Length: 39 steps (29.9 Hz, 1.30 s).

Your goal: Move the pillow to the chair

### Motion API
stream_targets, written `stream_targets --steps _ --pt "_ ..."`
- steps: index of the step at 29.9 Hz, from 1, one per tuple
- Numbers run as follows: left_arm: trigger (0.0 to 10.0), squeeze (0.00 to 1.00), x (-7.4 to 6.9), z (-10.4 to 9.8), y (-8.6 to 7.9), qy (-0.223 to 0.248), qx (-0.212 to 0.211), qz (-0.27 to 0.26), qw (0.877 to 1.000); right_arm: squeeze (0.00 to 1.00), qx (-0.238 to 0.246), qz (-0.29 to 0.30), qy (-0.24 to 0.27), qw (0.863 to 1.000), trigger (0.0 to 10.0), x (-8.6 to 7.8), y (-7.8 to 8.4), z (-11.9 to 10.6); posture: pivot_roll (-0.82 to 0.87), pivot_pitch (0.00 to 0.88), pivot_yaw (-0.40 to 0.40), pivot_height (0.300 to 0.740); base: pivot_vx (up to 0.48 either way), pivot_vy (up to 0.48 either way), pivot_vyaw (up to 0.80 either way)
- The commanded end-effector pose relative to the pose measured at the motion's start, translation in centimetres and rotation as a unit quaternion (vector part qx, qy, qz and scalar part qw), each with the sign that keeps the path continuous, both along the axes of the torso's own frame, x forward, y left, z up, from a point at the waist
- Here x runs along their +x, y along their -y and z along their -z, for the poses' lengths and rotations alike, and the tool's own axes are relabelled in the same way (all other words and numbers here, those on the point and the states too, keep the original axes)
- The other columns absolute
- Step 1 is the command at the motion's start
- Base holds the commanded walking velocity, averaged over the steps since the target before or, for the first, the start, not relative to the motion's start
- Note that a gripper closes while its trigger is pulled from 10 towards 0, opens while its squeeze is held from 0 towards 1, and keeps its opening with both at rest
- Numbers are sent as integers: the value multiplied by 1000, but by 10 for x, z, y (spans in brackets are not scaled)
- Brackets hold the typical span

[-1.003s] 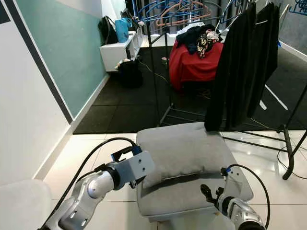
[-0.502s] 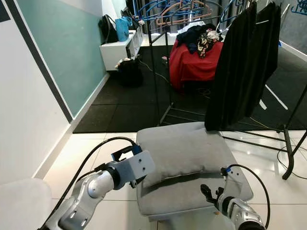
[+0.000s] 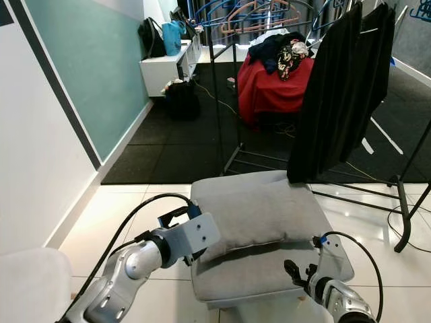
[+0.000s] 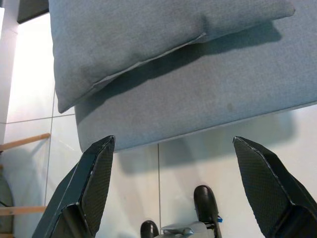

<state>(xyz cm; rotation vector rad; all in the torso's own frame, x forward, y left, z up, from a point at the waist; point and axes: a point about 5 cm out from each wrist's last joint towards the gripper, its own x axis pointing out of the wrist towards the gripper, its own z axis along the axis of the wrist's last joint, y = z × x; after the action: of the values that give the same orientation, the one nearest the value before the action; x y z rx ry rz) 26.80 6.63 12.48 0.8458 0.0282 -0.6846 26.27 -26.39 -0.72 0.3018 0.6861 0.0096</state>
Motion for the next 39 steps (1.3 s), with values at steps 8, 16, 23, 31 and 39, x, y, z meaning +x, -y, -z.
stream_targets --steps 8,16,23,31,39 --pt "10000 0 7 -11 -11 10 -76 -62 995 0 -19 3 17 1000 10000 3 5 -5 -114 32 -8 725 0 0 0" --pt "10000 0 31 -5 -104 -47 -347 -298 888 0 -85 -34 69 993 10000 31 -14 -23 -128 29 -19 725 0 0 0" --pt "10000 0 23 31 -149 -56 -402 -439 801 0 -63 -45 98 992 10000 50 -29 -39 -127 16 -42 725 0 0 0" --pt "10000 0 16 65 -159 -84 -423 -507 746 0 -34 -42 117 992 10000 70 -36 -60 -131 0 -47 705 0 0 0" --pt "10000 0 19 67 -159 -72 -409 -513 751 0 -8 -28 144 989 10000 80 -38 -73 -126 0 -45 685 0 0 0"
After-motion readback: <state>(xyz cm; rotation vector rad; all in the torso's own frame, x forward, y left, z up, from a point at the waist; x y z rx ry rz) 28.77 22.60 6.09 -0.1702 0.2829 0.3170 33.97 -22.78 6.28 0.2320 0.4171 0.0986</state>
